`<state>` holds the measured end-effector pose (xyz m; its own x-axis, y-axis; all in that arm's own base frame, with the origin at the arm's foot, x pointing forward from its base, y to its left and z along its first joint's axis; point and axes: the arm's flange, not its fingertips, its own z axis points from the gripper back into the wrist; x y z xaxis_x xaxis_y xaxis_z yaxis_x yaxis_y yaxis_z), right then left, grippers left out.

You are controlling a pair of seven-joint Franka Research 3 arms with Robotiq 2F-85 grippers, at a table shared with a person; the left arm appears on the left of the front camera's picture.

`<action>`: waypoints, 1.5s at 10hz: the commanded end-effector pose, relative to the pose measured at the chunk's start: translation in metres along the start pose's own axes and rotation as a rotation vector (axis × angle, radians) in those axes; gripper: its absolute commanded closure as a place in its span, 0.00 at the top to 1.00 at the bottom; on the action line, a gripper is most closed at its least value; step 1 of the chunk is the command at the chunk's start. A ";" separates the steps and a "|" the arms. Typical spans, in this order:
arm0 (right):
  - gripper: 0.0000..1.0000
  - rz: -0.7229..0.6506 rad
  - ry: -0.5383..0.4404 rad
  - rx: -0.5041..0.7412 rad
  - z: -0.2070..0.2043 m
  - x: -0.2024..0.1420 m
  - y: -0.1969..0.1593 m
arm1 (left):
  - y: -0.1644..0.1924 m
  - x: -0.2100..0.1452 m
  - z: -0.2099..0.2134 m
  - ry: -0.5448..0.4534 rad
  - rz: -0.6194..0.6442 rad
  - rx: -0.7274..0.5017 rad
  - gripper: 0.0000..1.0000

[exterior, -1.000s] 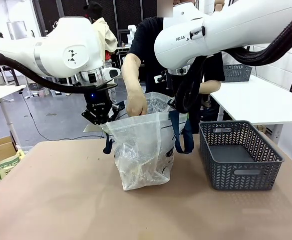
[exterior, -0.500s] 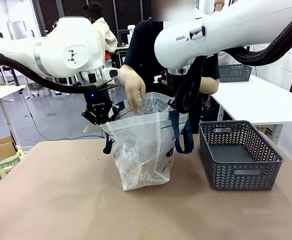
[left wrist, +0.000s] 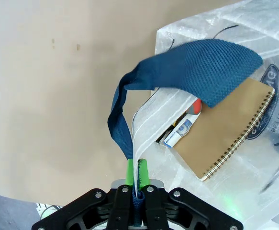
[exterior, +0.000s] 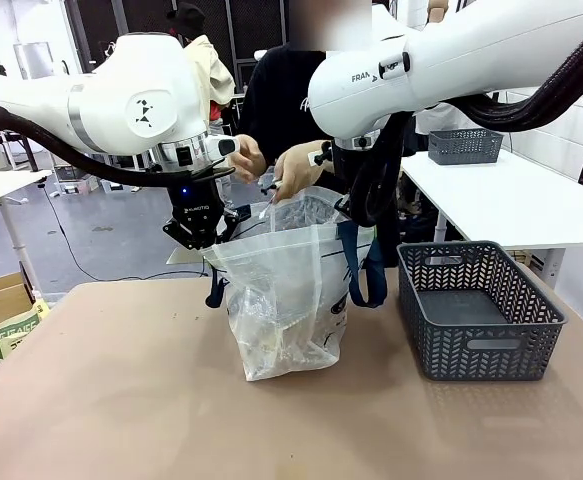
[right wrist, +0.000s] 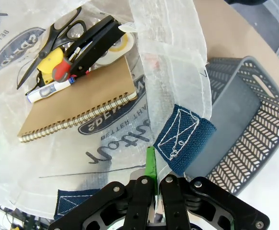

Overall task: Transfer purchased items from the store into the shopping bag.
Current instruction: Move the Reusable shopping bag to the right side of the table.

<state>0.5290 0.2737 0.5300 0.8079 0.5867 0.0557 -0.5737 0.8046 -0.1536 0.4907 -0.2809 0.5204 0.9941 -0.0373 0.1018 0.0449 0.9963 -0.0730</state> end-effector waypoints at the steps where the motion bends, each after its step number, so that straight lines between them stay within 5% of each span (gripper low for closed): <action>1: 0.00 -0.005 0.004 0.000 -0.001 -0.001 0.000 | 0.001 0.000 0.000 0.001 0.002 0.002 0.00; 15: 0.00 -0.005 0.004 0.000 -0.001 -0.001 0.000 | 0.001 0.000 0.000 0.001 0.002 0.002 0.00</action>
<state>0.5290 0.2737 0.5300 0.8079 0.5867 0.0557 -0.5737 0.8046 -0.1536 0.4907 -0.2809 0.5204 0.9941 -0.0373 0.1018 0.0449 0.9963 -0.0730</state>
